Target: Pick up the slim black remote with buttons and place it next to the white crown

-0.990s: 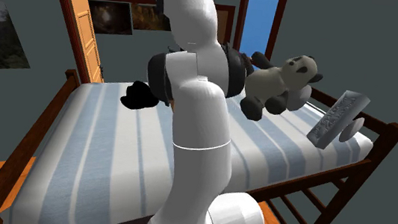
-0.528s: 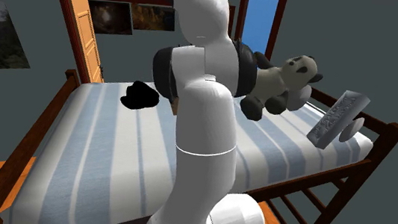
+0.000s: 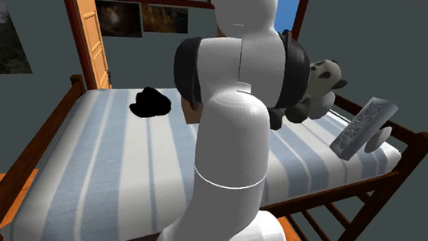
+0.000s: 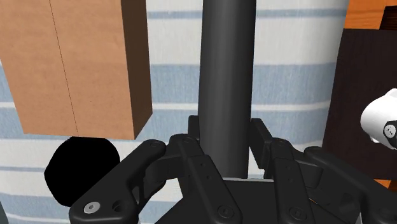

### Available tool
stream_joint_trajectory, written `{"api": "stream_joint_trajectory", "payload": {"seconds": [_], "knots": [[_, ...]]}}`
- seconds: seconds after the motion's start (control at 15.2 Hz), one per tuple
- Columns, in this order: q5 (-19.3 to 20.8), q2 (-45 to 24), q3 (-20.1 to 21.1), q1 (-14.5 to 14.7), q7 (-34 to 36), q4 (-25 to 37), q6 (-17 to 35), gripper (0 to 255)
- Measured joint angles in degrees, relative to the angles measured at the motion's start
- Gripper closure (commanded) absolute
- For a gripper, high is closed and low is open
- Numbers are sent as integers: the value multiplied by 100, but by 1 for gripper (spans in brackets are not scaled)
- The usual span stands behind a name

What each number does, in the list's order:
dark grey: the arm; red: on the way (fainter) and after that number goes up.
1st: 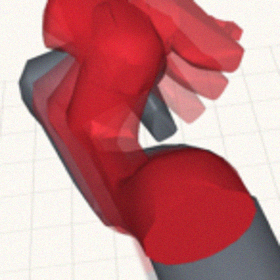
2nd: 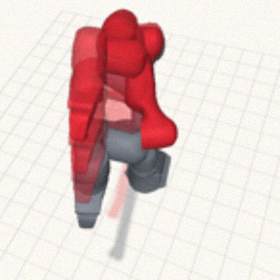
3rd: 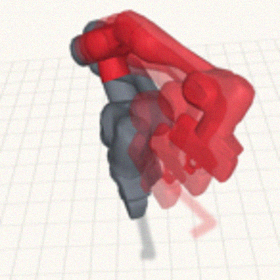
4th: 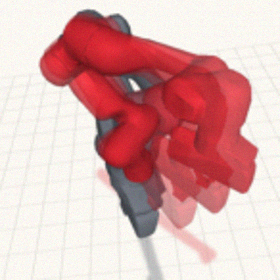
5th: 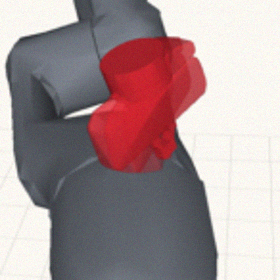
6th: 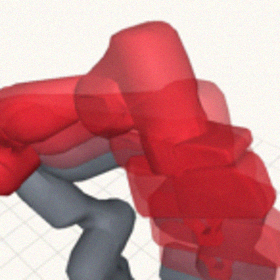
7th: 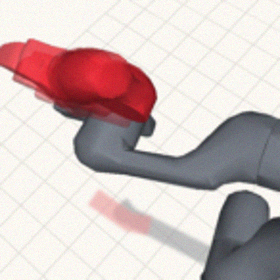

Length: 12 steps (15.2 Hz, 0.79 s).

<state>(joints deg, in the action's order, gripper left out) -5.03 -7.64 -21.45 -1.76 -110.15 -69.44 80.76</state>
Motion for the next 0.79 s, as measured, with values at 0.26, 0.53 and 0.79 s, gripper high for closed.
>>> {"api": "stream_joint_trajectory", "payload": {"seconds": [0.26,0.53,0.79], "knots": [[63,302,-199,-235,-467,-402,92,255],[85,467,-441,-510,-993,-585,94,255],[61,521,-709,-815,-1562,-641,67,255]]}}
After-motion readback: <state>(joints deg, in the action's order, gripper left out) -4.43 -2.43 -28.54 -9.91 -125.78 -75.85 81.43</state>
